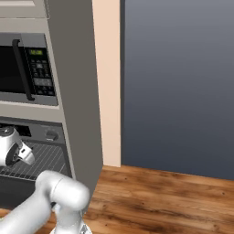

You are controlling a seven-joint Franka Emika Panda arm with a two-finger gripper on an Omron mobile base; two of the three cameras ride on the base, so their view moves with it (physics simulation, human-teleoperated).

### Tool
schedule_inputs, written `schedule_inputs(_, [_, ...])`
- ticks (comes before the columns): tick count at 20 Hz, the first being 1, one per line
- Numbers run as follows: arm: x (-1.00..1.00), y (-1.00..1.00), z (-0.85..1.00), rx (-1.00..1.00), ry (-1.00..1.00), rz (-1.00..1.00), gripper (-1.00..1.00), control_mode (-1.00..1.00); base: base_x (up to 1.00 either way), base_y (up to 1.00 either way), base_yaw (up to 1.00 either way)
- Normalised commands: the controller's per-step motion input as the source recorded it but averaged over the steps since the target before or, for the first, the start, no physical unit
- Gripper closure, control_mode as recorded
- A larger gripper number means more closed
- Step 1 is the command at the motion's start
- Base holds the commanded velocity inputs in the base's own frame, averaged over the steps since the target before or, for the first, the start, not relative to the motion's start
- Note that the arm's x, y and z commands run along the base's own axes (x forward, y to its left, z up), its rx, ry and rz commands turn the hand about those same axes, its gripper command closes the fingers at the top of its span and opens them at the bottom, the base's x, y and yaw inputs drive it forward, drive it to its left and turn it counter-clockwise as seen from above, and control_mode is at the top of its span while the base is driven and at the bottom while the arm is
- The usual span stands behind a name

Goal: Take the fish from the oven and place it on the plate on the counter.

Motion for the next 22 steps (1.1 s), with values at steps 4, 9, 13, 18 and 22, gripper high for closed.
schedule_inputs(4, [-0.08,-0.75,0.98,0.0,0.0,0.16,1.0,-1.0,0.0,0.0,0.0])
schedule_inputs(9, [-0.15,-0.94,0.88,0.0,0.02,0.19,1.0,-1.0,0.0,0.0,0.0])
schedule_inputs(13, [-0.18,-0.86,0.84,0.0,0.06,0.17,1.0,-1.0,0.0,0.0,0.0])
schedule_inputs(18, [-0.2,-0.89,0.77,0.0,0.07,0.14,1.0,-1.0,0.0,0.0,0.0])
schedule_inputs(22, [-0.38,-0.85,0.43,-0.03,0.0,0.05,1.0,-1.0,0.0,0.0,0.0])
